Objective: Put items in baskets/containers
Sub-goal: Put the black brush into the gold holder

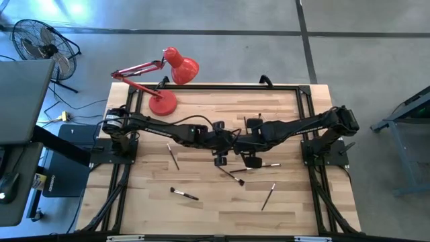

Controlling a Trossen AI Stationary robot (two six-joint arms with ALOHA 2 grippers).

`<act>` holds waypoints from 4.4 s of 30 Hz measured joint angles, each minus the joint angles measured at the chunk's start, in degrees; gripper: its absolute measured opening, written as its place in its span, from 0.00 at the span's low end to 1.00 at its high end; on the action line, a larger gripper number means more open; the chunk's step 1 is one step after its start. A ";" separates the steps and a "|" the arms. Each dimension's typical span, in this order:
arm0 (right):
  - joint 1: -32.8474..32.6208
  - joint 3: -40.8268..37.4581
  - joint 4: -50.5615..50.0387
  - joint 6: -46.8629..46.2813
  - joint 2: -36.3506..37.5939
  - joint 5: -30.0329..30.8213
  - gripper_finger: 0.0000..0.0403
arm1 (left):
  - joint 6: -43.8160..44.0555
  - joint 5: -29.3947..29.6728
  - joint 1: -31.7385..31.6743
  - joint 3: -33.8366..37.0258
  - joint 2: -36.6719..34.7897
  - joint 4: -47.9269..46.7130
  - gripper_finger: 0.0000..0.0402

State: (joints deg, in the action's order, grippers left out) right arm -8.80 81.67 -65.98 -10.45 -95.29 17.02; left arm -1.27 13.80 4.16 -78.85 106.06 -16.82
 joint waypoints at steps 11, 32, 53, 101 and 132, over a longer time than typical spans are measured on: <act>0.00 -0.02 0.72 -0.08 -0.02 -0.82 0.06 | 0.41 -3.00 -0.03 0.00 0.00 -0.18 0.08; -4.59 -8.10 -10.57 -23.24 3.91 3.19 0.39 | 5.47 -1.93 -2.83 11.12 -1.62 -1.50 0.07; -14.14 -67.60 117.12 -17.29 20.53 29.27 0.31 | 10.47 -12.32 -6.40 27.13 -10.90 43.47 0.07; 0.17 -52.74 130.50 7.77 15.04 16.21 0.08 | 12.15 -13.79 -6.41 27.13 -10.27 55.09 0.14; -0.20 -52.85 82.04 0.25 39.72 35.26 0.04 | 4.69 -8.39 -6.40 27.08 -15.63 36.08 0.38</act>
State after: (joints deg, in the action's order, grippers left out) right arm -8.99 28.82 16.06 -10.19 -55.56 52.28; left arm 3.42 5.41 -2.24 -51.77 90.43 19.26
